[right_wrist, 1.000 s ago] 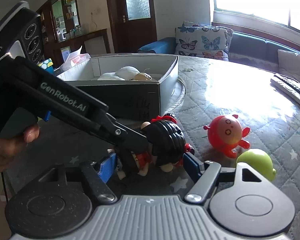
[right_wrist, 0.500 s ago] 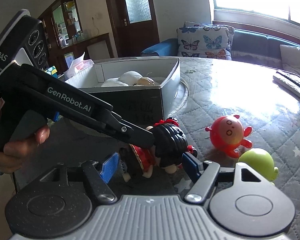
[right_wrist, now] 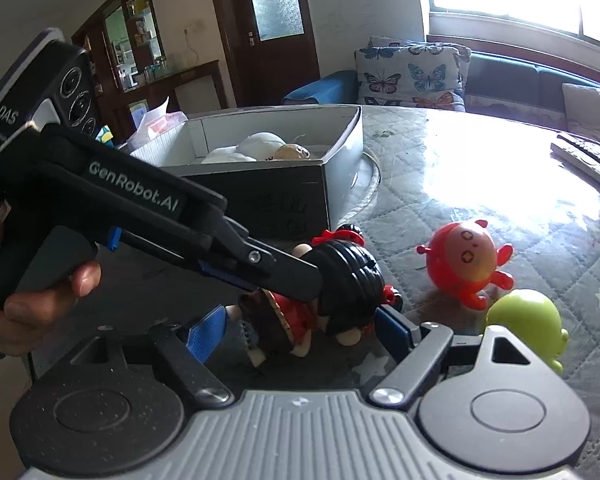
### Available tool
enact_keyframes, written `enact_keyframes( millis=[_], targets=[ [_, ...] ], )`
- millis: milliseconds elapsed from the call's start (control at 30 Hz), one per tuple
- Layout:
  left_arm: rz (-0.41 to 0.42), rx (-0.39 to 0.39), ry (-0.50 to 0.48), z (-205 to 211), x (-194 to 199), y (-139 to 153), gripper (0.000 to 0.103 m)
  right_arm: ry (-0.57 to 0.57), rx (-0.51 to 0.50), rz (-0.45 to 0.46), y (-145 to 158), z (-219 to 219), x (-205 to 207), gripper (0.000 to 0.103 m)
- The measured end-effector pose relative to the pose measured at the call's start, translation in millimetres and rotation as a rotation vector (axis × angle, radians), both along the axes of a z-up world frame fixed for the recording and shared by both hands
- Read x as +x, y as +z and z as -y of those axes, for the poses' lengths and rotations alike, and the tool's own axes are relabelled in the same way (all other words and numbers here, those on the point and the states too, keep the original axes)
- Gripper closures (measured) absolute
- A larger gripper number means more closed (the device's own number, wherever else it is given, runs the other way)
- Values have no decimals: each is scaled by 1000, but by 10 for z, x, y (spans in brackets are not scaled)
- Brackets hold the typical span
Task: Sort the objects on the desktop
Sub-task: 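Lift the doll with the left gripper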
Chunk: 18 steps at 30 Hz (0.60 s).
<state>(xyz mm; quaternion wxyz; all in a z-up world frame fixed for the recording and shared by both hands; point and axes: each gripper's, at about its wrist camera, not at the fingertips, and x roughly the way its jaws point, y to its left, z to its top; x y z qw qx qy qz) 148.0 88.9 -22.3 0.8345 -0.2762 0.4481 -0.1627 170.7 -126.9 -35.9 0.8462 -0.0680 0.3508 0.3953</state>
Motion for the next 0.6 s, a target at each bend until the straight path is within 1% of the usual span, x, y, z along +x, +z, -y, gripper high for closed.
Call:
enact_keyframes(
  millis=[100, 233, 333, 467, 600],
  targets=[
    [5, 2, -4, 15, 3, -6, 56, -2, 0, -7, -16, -8, 4, 18],
    [36, 18, -12, 46, -30, -11, 58, -3, -5, -7, -21, -14, -4, 18],
    [56, 19, -17, 59, -60, 0, 63, -3, -5, -4, -18, -28, -20, 19],
    [66, 41, -21, 85, -98, 17, 63, -4, -6, -5, -4, -39, -47, 19],
    [77, 45, -13, 98, -133, 13, 64, -2, -14, -3, -3, -55, -55, 19]
  ],
)
